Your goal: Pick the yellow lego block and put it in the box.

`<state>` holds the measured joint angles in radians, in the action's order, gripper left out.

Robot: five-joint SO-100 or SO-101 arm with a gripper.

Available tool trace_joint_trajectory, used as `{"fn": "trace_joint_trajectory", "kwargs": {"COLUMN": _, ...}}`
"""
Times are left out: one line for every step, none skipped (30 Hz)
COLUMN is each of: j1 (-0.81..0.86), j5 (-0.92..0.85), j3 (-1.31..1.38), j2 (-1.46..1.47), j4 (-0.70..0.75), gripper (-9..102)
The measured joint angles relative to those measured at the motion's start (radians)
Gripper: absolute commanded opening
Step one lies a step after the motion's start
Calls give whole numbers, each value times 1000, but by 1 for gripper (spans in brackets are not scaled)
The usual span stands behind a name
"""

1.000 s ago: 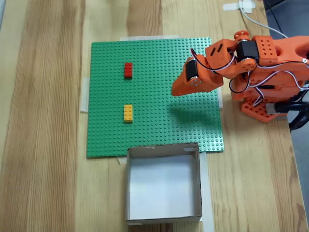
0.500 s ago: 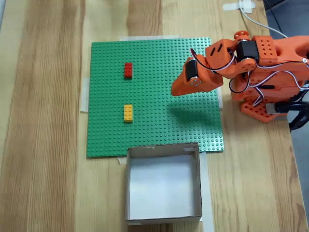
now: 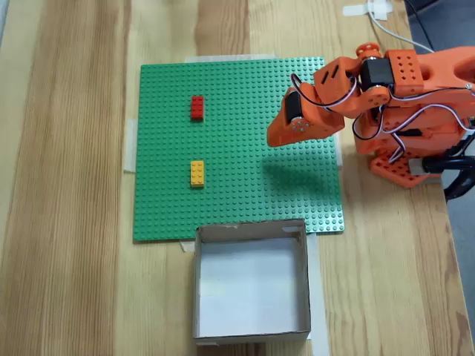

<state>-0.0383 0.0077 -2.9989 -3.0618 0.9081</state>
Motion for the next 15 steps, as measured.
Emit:
{"fn": "trace_joint_trajectory", "kwargs": {"j1": 0, "j5": 0, "j3": 26, "j2": 18, "j4": 9, "gripper": -1}}
{"fn": "trace_joint_trajectory", "kwargs": {"j1": 0, "j5": -2, "j3": 51, "j2": 38, "j4": 17, "gripper": -1}}
{"fn": "trace_joint_trajectory", "kwargs": {"j1": 0, "j5": -2, "j3": 75, "j2": 66, "j4": 21, "gripper": -1}}
{"fn": "trace_joint_trajectory", "kwargs": {"j1": 0, "j5": -2, "j3": 100, "j2": 87, "j4": 28, "gripper": -1}}
{"fn": "trace_joint_trajectory", "kwargs": {"j1": 0, "j5": -2, "j3": 124, "j2": 106, "j4": 34, "gripper": -1}}
{"fn": "trace_joint_trajectory", "kwargs": {"j1": 0, "j5": -2, "j3": 150, "j2": 127, "j4": 40, "gripper": -1}}
{"fn": "trace_joint_trajectory", "kwargs": {"j1": 0, "j5": -2, "j3": 175, "j2": 155, "j4": 46, "gripper": 0}}
{"fn": "trace_joint_trajectory", "kwargs": {"j1": 0, "j5": -2, "j3": 199, "j2": 178, "j4": 52, "gripper": 0}}
{"fn": "trace_joint_trajectory", "kwargs": {"j1": 0, "j5": -2, "j3": 227, "j2": 202, "j4": 60, "gripper": 0}}
{"fn": "trace_joint_trajectory", "kwargs": {"j1": 0, "j5": 2, "j3": 259, "j2": 230, "j4": 69, "gripper": 0}}
{"fn": "trace_joint_trajectory", "kwargs": {"j1": 0, "j5": 3, "j3": 291, "j2": 258, "j4": 78, "gripper": 0}}
{"fn": "trace_joint_trajectory", "kwargs": {"j1": 0, "j5": 6, "j3": 324, "j2": 287, "j4": 89, "gripper": 0}}
{"fn": "trace_joint_trajectory", "kwargs": {"j1": 0, "j5": 8, "j3": 356, "j2": 319, "j4": 101, "gripper": 0}}
{"fn": "trace_joint_trajectory", "kwargs": {"j1": 0, "j5": 9, "j3": 388, "j2": 348, "j4": 110, "gripper": 0}}
{"fn": "trace_joint_trajectory", "kwargs": {"j1": 0, "j5": 12, "j3": 417, "j2": 377, "j4": 117, "gripper": 0}}
